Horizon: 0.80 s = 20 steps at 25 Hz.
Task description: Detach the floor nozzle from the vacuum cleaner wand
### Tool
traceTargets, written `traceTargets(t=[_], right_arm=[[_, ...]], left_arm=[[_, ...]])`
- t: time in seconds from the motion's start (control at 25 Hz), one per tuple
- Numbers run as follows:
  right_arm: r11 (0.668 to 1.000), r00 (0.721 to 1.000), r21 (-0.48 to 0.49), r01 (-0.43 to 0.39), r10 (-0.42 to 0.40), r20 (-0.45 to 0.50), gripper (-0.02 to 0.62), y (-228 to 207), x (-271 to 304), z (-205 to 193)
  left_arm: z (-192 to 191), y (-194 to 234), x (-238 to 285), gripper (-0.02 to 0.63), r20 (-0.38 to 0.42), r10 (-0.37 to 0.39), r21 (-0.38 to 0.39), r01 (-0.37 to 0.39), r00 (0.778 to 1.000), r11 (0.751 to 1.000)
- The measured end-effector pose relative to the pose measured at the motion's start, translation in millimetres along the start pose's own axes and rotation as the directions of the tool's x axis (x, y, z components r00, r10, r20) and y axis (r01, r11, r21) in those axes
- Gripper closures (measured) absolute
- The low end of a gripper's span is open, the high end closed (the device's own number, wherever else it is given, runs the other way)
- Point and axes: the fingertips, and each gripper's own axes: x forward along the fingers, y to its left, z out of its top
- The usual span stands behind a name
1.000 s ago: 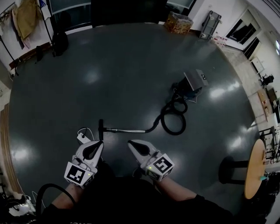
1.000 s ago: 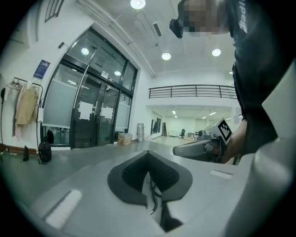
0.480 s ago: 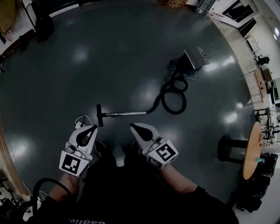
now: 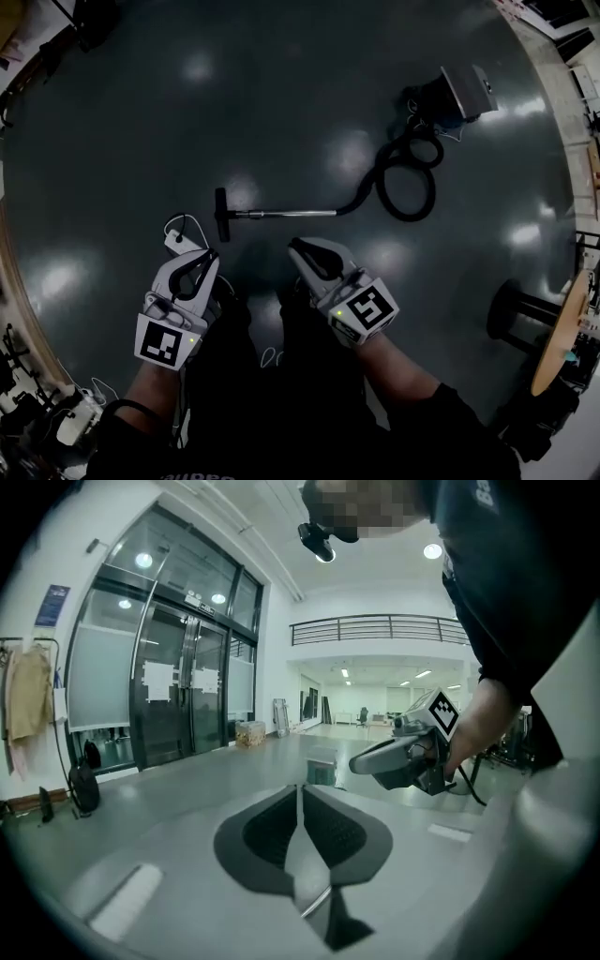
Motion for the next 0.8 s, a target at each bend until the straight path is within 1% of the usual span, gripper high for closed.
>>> traceTargets(t=[0.12,0.28,0.4,0.6,0.72,0.8], right_arm=[[0.999,1.0,-0.037,-0.018,0.018,-0.006,0.559,-26.3,22.9,-34.0],[0.996,0.998,-0.076,-0.035,0.031,-0.058,0.545,-53.6,56.3,-91.8],[0.995,0.992,-0.084,-0.059,0.05,-0.114,0.525,-71.6,80.7,-147.2],[0.987,0.971,-0.095,-0.128,0.105,-0.214,0.488,-97.5,120.7,-251.3],[0.98,0.952,-0.106,-0.168,0.134,-0.277,0.468,-114.1,143.6,-308.2],[0.973,0.94,-0.121,-0.195,0.15,-0.307,0.462,-125.3,158.4,-337.7]], left_arm=[[-42.5,8.7,31.3,0.551,-0.037,-0.019,0.04,0.021,0.999,0.999],[-109.7,17.3,68.4,0.508,-0.098,-0.073,0.117,0.084,0.993,0.99],[-163.5,25.1,94.2,0.479,-0.13,-0.092,0.128,0.109,0.987,0.986],[-257.3,40.3,135.1,0.443,-0.199,-0.113,0.142,0.143,0.973,0.979],[-317.3,47.7,158.6,0.43,-0.25,-0.136,0.183,0.184,0.959,0.966],[-353.3,52.3,174.1,0.422,-0.292,-0.15,0.207,0.215,0.945,0.954]])
